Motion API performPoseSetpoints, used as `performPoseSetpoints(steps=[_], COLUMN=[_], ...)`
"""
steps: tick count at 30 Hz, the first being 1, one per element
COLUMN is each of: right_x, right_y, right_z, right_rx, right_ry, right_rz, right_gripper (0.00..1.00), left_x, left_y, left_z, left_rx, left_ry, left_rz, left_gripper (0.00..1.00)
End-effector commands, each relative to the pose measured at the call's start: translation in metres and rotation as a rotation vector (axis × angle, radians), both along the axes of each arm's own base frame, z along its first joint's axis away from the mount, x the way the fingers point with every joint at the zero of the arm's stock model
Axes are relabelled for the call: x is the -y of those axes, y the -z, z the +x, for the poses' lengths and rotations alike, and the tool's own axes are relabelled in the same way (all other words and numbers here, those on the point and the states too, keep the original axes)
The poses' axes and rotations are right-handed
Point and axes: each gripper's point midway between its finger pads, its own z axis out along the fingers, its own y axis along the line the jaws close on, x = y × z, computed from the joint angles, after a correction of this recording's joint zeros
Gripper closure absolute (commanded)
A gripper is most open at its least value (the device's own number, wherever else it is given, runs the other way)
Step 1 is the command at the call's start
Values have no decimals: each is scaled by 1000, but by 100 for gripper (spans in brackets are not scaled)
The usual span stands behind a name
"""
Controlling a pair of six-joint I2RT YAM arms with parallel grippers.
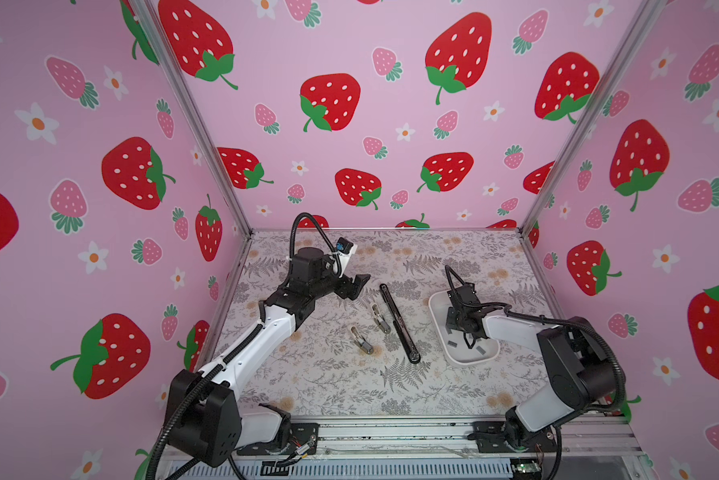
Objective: Load the staples into the stapler
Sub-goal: 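Lift the strip from the tray and carry it toward the black stapler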
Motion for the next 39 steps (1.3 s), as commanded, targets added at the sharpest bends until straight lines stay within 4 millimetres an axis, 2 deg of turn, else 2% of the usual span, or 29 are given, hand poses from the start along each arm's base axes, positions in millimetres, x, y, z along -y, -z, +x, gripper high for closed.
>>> performPoseSetpoints(steps=[1,5,11,15,21,25,31,39], right_x=[-2,-11,-21,-32,-75,-102,-141,-166], right_y=[4,-33,-81,-109,-148,-152,-148,-129], right_z=[-12,-3,-1,-12,-39,-53,-70,-79], right_rx=[-28,103,277,402,552,563,555,517], right_ry=[-34,-77,-131,-184,-312,-414,-594,-716], right_rz=[-8,-9,35,66,210,227,303,271], right_gripper=[90,89,90,90,89,90,89,89], left_x=[4,10,22,16,14,15,15,16], left_y=[-8,-3,-15,-20,-29,-35,-38,-37], left_z=[-7,-6,-19,-22,-30,-41,-45,-45], left_rx=[39,3,16,28,-44,-53,-49,-64], left_ry=[33,58,111,74,50,67,69,65], left_rz=[-2,-13,-30,-33,-83,-124,-157,-170], left_gripper=[10,10,12,11,11,11,11,11])
